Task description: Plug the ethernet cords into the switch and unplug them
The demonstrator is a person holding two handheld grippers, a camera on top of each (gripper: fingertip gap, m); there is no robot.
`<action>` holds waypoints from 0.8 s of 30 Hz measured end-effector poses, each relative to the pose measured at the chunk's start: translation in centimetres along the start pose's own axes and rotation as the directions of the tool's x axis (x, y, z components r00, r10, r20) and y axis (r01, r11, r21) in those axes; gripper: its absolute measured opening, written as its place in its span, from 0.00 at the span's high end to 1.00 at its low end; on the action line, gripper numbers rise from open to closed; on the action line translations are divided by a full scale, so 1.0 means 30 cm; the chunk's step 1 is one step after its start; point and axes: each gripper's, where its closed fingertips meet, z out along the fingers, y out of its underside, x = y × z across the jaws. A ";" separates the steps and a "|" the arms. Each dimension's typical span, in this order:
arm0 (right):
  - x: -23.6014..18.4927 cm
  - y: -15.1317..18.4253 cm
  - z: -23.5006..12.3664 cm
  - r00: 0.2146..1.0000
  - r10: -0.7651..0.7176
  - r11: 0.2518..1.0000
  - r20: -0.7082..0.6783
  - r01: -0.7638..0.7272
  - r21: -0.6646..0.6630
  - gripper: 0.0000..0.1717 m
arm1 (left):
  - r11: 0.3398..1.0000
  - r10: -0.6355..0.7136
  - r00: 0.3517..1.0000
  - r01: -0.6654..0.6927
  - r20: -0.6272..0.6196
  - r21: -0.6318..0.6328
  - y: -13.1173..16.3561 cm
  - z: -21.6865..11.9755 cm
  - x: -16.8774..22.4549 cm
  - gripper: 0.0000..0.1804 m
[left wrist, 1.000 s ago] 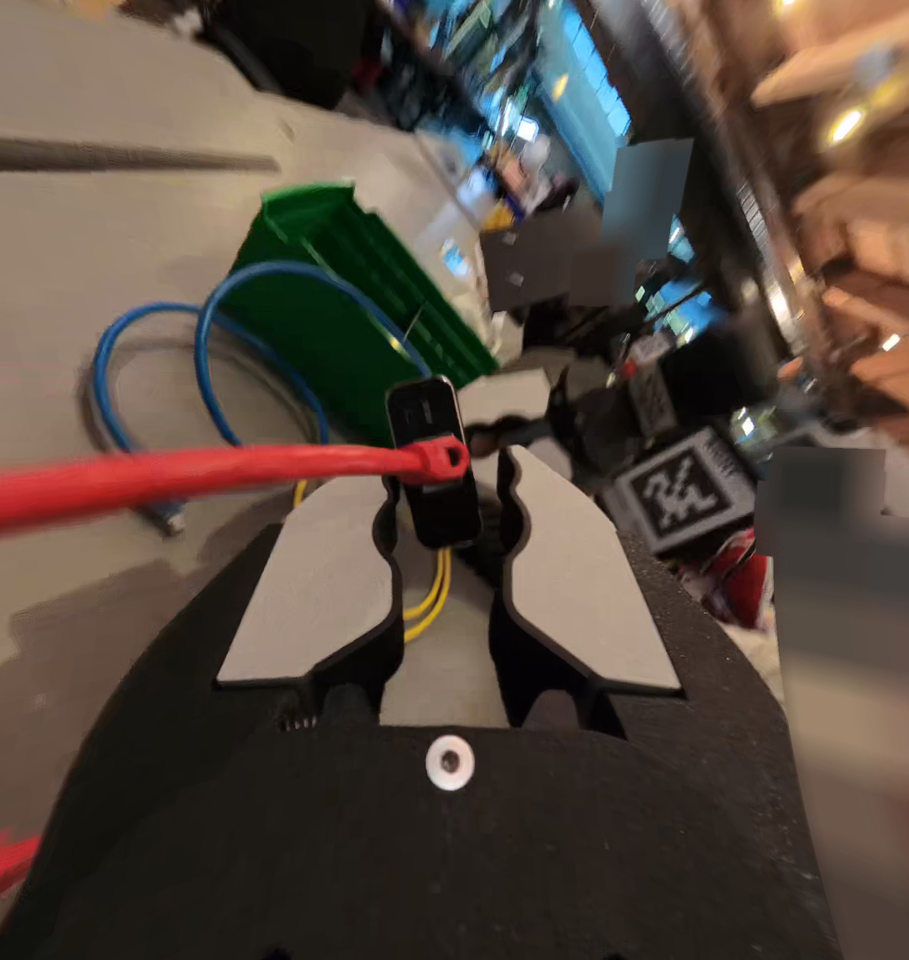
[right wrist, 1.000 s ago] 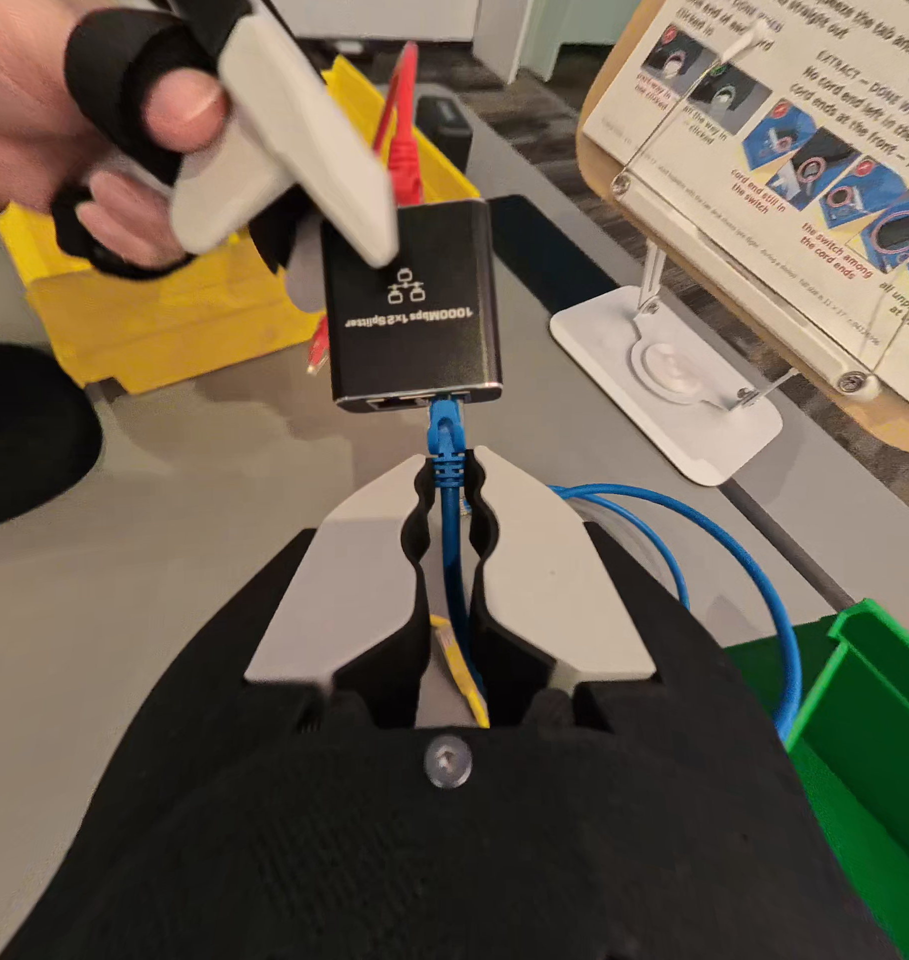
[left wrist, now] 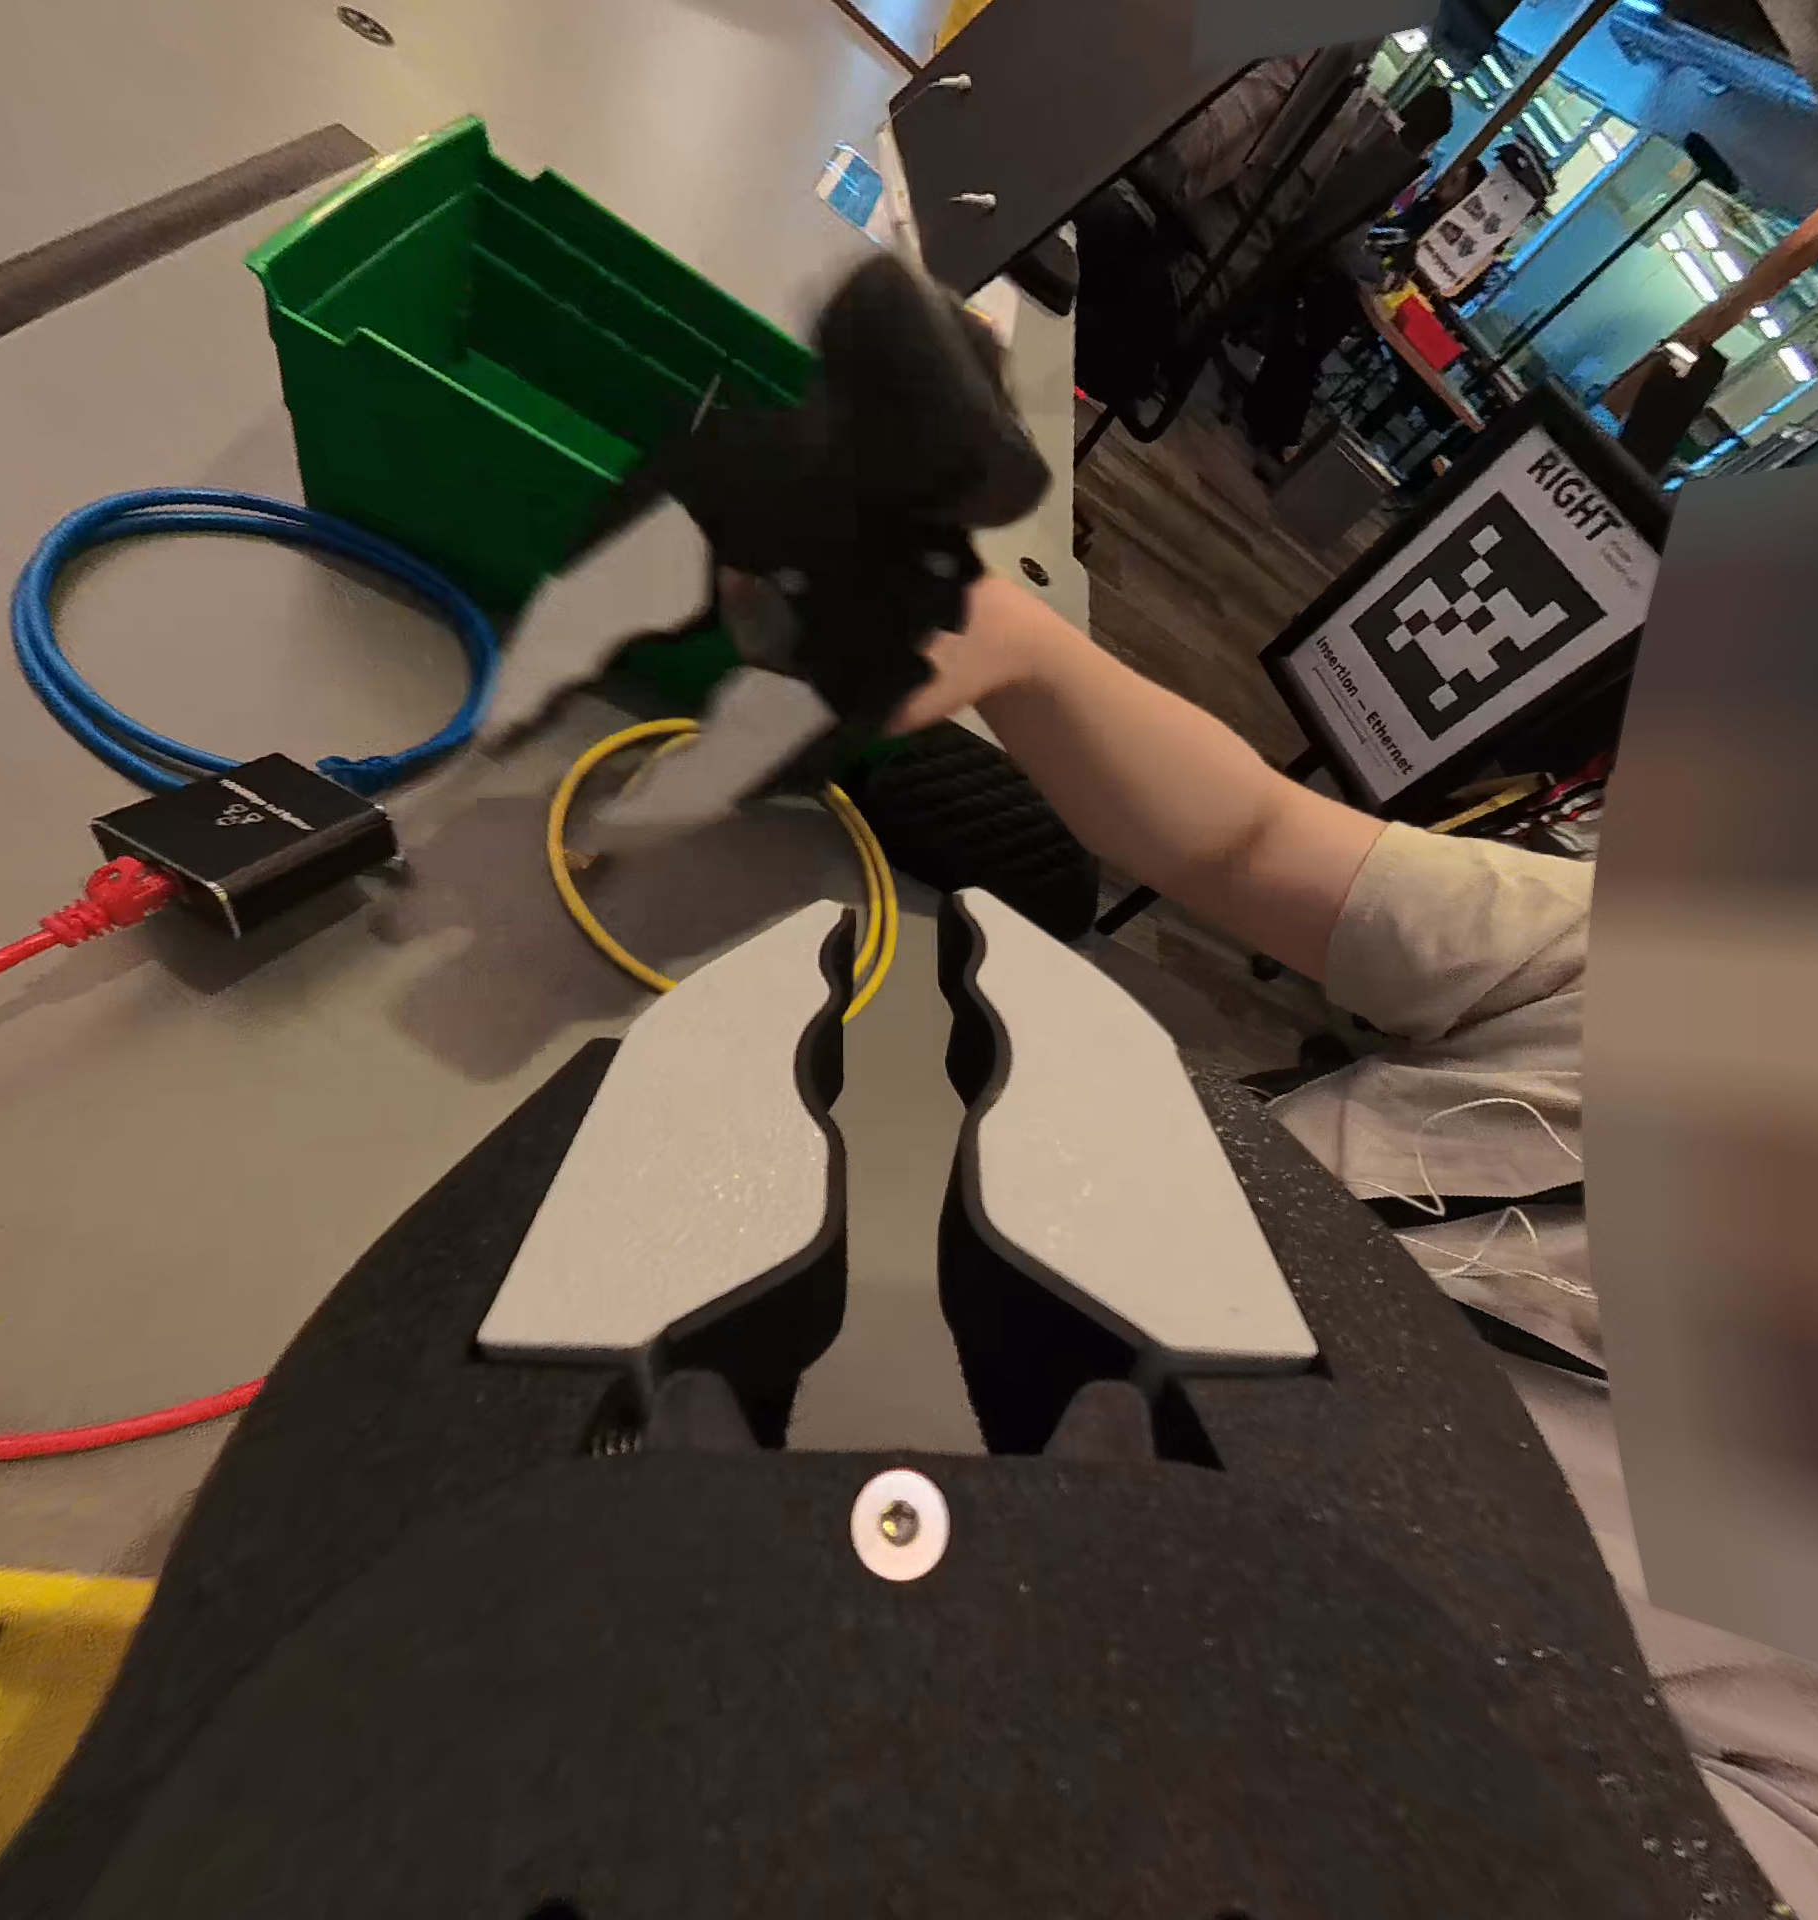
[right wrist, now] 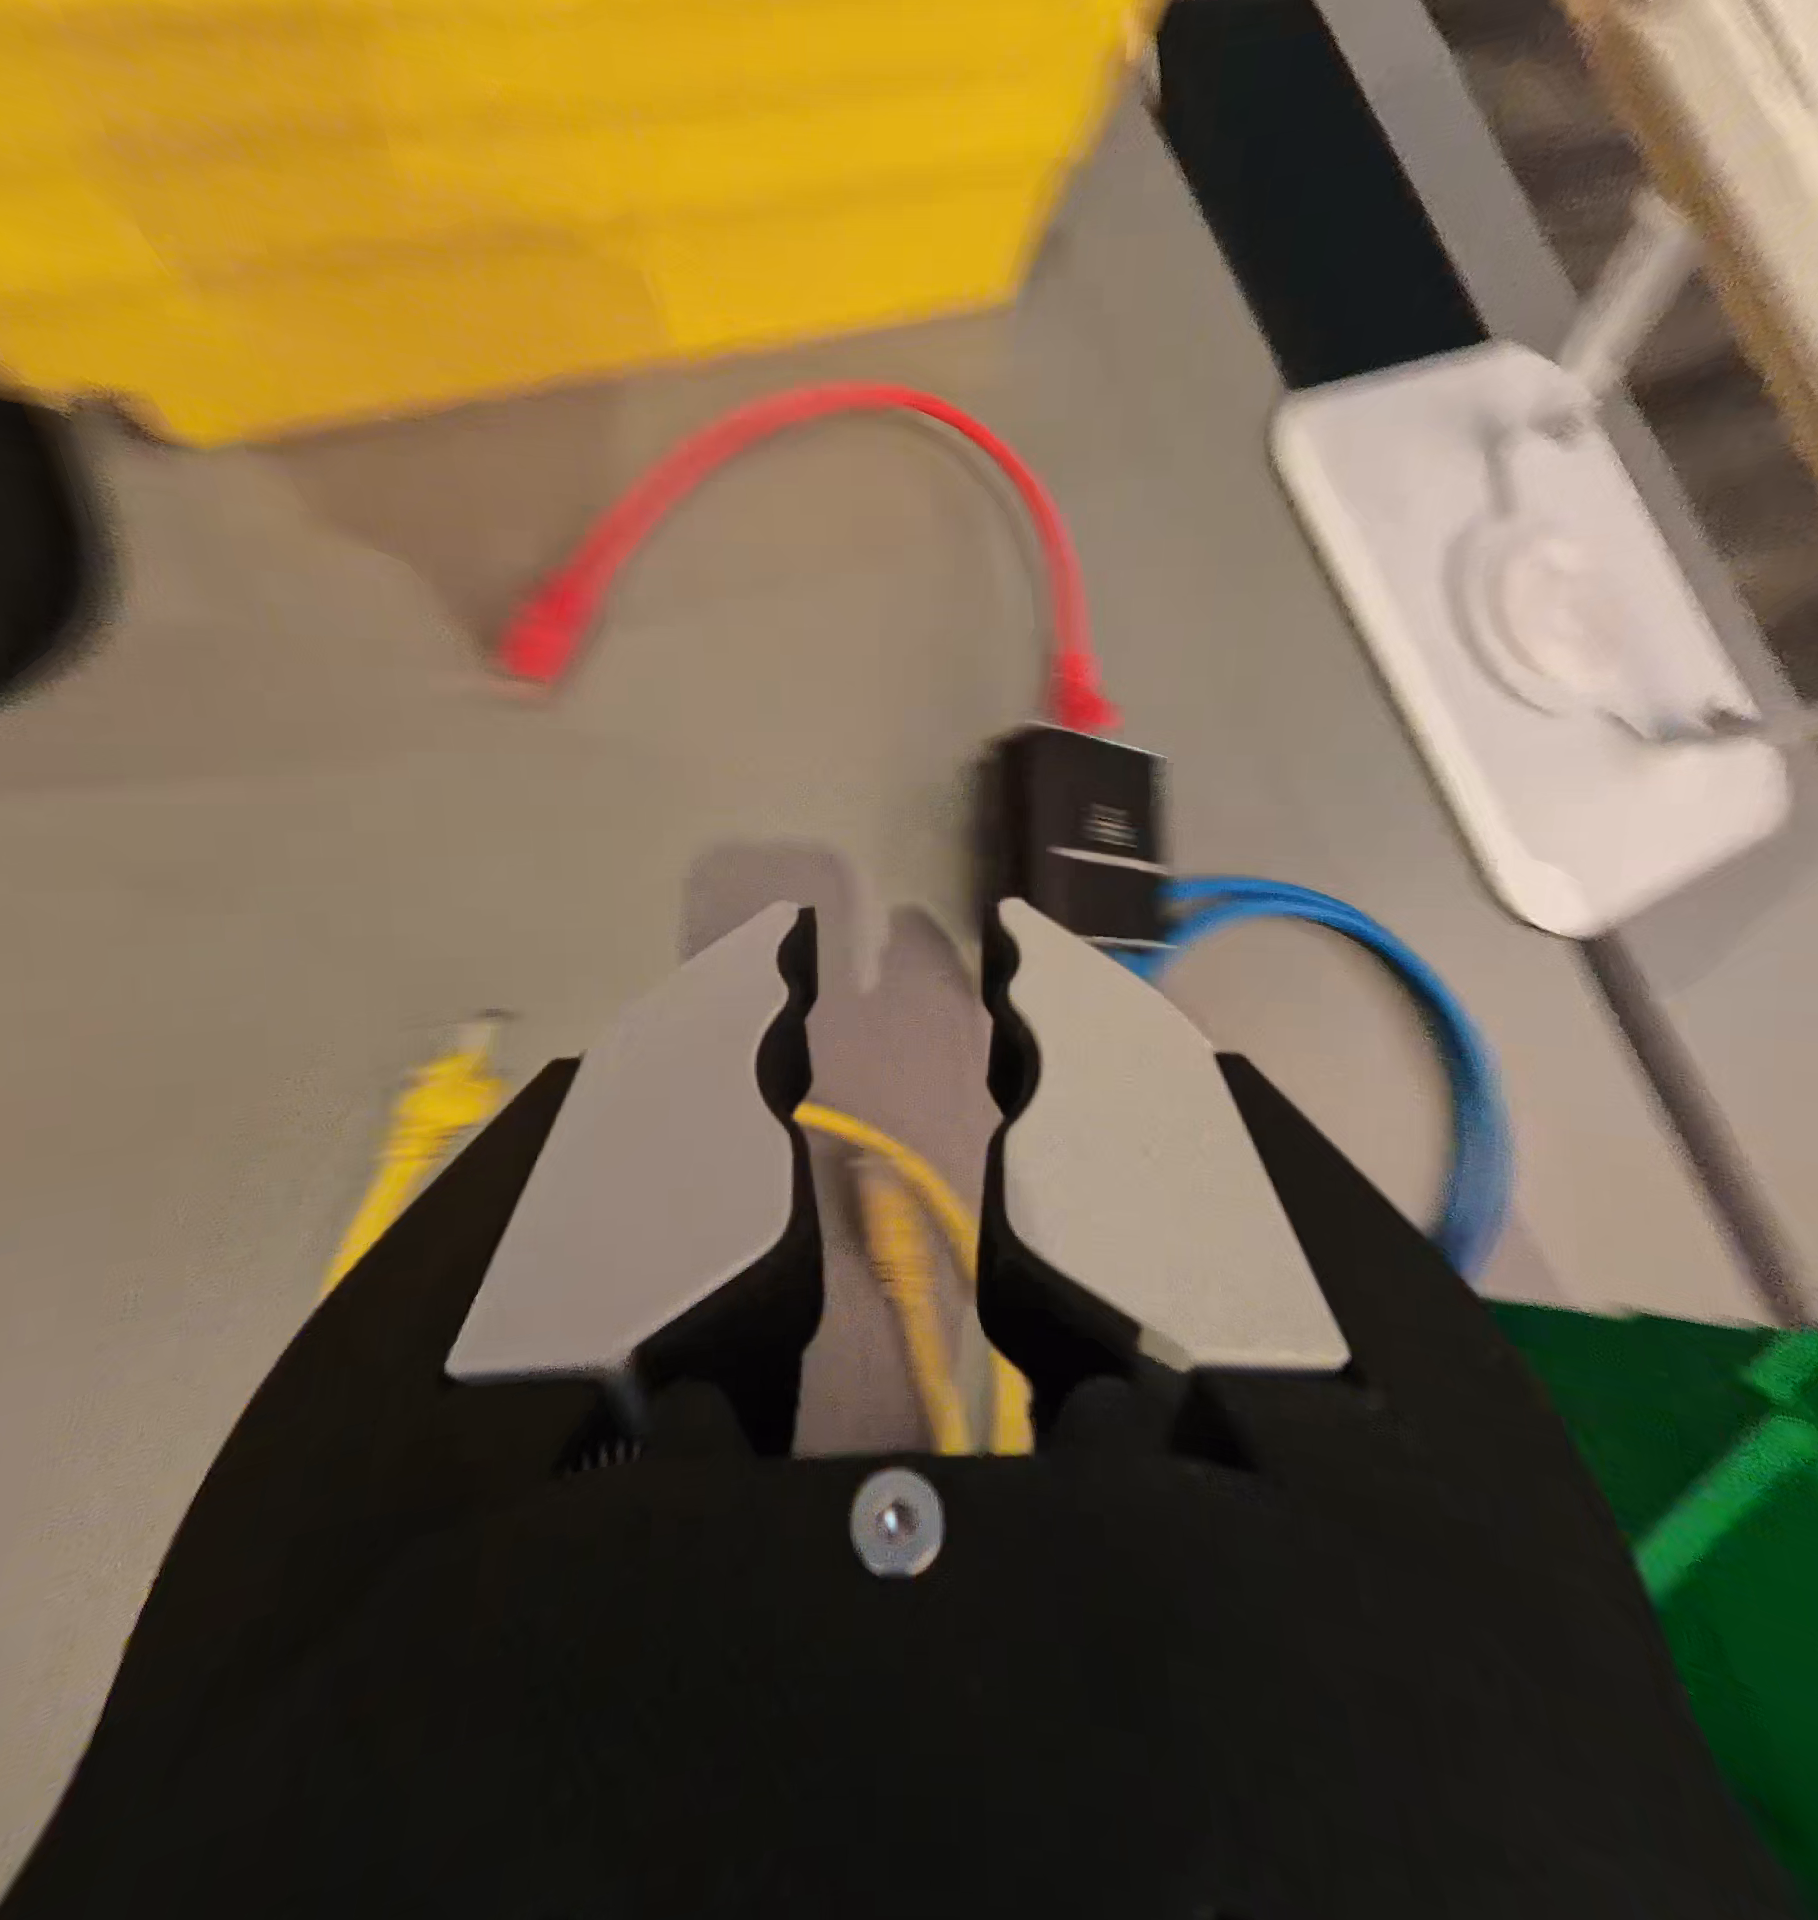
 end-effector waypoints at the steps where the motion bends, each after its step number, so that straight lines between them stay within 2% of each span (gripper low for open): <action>1: -0.094 -0.002 -0.017 0.997 -0.005 0.999 0.072 0.001 0.049 0.82 | 1.000 0.006 1.000 -0.006 0.019 0.006 -0.002 -0.011 -0.001 0.92; 3: -0.242 0.046 -0.026 0.988 0.000 0.998 0.157 -0.010 0.069 0.83 | 0.999 0.016 0.999 -0.018 0.047 0.028 -0.010 -0.034 0.002 0.92; 6: -0.358 0.165 0.008 0.982 0.078 0.997 0.174 -0.075 -0.022 0.84 | 0.999 0.027 0.996 -0.031 0.084 0.045 -0.018 -0.055 0.002 0.92; 10: -0.392 0.267 0.058 0.987 0.130 0.983 0.091 -0.116 -0.140 0.83 | 0.999 0.033 0.995 -0.036 0.091 0.031 -0.014 -0.044 0.008 0.92; 11: -0.395 0.266 0.064 0.987 0.137 0.983 0.081 -0.126 -0.133 0.85 | 0.999 0.036 0.995 -0.038 0.090 0.022 -0.011 -0.038 0.009 0.92; 13: -0.421 0.259 0.070 0.978 0.169 0.980 0.125 -0.153 -0.126 0.93 | 0.999 0.041 0.996 -0.042 0.082 0.007 -0.008 -0.021 0.012 0.92; 14: -0.436 0.253 0.069 0.975 0.160 0.983 0.156 -0.142 -0.119 0.94 | 0.999 0.043 0.997 -0.043 0.072 0.003 -0.008 -0.013 0.014 0.92; 17: -0.398 0.224 0.046 0.999 0.015 0.998 0.047 -0.012 -0.059 0.94 | 0.999 0.041 0.999 -0.041 0.027 -0.016 -0.002 0.015 0.020 0.92; 19: -0.354 0.166 -0.011 0.994 -0.062 0.998 -0.091 0.063 0.008 0.94 | 0.998 0.038 0.999 -0.037 0.005 -0.045 0.010 0.037 0.018 0.91; 21: -0.330 0.087 -0.089 0.965 -0.157 0.979 -0.210 0.180 0.094 0.94 | 0.996 0.040 0.999 -0.043 -0.029 -0.073 0.020 0.067 0.024 0.91; 24: -0.269 0.019 -0.204 0.880 -0.248 0.947 -0.405 0.308 0.090 0.94 | 0.989 0.052 0.993 -0.066 -0.104 -0.131 0.041 0.130 0.054 0.89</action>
